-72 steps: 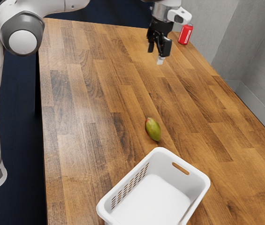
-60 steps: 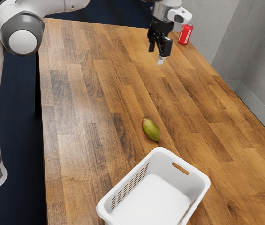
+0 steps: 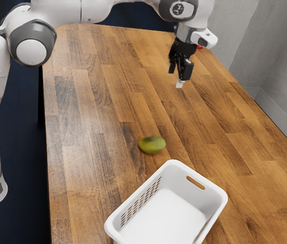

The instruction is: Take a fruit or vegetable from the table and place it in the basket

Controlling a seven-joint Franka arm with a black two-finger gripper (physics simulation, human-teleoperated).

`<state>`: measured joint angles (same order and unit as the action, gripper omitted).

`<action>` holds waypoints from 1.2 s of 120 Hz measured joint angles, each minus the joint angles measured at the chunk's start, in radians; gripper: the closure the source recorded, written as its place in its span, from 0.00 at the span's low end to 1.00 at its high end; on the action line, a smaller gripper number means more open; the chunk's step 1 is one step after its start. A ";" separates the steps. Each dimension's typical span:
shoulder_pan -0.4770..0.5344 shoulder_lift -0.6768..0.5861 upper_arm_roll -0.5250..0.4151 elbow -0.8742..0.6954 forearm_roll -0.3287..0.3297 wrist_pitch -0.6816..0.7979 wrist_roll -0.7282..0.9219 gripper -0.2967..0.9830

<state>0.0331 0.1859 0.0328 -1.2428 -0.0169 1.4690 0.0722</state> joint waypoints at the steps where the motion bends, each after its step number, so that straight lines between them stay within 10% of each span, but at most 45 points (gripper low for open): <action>1: -0.004 0.006 0.000 0.000 0.001 0.000 0.000 0.23; 55: -0.098 0.157 0.006 -0.026 0.027 0.022 0.003 0.23; 144: -0.229 -0.026 0.012 -0.477 0.055 0.295 0.006 0.23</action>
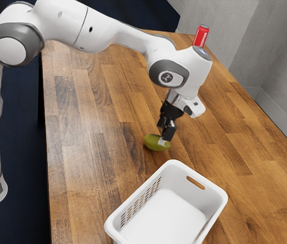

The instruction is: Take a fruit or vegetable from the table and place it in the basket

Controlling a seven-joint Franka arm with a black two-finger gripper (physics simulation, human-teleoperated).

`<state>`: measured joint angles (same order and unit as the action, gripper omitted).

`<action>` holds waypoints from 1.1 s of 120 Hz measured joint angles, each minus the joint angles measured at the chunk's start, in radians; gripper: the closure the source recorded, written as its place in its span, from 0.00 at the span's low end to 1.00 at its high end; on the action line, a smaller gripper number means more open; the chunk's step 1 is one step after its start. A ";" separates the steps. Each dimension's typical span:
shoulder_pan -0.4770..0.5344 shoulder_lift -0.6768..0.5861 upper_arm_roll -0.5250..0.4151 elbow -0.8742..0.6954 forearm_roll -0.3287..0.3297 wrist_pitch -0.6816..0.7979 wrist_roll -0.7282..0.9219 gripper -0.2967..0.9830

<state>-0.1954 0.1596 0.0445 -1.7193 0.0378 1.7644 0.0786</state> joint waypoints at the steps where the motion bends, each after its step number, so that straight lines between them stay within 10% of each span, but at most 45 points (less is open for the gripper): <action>1: -0.001 -0.006 0.002 -0.006 0.000 0.000 0.000 0.23; 132: -0.030 -0.042 0.009 -0.142 0.049 0.052 0.170 0.23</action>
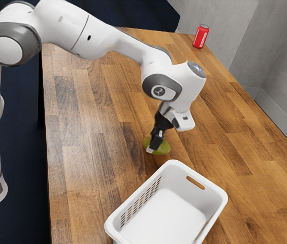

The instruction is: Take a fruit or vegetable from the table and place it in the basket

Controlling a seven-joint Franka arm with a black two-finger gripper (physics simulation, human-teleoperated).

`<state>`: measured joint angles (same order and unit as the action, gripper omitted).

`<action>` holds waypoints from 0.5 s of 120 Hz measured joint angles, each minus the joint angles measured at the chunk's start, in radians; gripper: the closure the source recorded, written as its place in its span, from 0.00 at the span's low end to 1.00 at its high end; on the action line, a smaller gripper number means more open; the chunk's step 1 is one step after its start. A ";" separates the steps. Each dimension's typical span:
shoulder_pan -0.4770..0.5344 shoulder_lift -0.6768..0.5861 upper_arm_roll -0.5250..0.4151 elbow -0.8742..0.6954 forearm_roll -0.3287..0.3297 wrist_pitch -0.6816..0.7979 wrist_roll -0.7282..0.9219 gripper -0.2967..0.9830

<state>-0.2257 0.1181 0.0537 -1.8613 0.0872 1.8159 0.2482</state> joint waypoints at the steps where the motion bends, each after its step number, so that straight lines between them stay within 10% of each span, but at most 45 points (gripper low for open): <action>1: 0.000 0.001 0.000 0.000 0.000 0.001 0.001 0.23; 60: 0.037 0.026 0.003 -0.004 0.000 0.032 0.041 0.23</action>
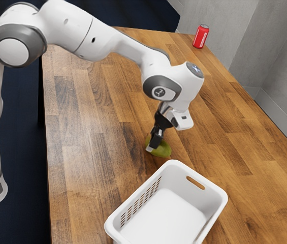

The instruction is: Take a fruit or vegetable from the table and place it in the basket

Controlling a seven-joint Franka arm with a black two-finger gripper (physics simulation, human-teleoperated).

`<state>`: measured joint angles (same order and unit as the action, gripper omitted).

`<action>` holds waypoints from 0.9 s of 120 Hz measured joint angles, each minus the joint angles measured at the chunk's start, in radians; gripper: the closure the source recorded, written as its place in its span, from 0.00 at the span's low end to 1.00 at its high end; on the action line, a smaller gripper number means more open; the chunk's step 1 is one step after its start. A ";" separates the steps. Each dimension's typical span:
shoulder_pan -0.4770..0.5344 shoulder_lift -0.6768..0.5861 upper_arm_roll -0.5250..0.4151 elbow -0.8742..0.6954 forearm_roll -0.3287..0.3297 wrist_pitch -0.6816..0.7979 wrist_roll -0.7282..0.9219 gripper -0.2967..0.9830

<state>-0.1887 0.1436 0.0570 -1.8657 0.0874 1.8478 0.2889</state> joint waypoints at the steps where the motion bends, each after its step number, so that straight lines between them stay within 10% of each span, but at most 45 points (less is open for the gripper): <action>1: 0.000 0.001 0.000 0.001 0.000 0.000 0.000 0.23; 56: 0.004 0.063 -0.004 0.037 0.000 0.006 0.017 0.23; 108: 0.026 0.073 -0.019 0.071 0.005 0.010 0.022 0.49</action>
<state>-0.1632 0.2167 0.0377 -1.7949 0.0927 1.8575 0.3109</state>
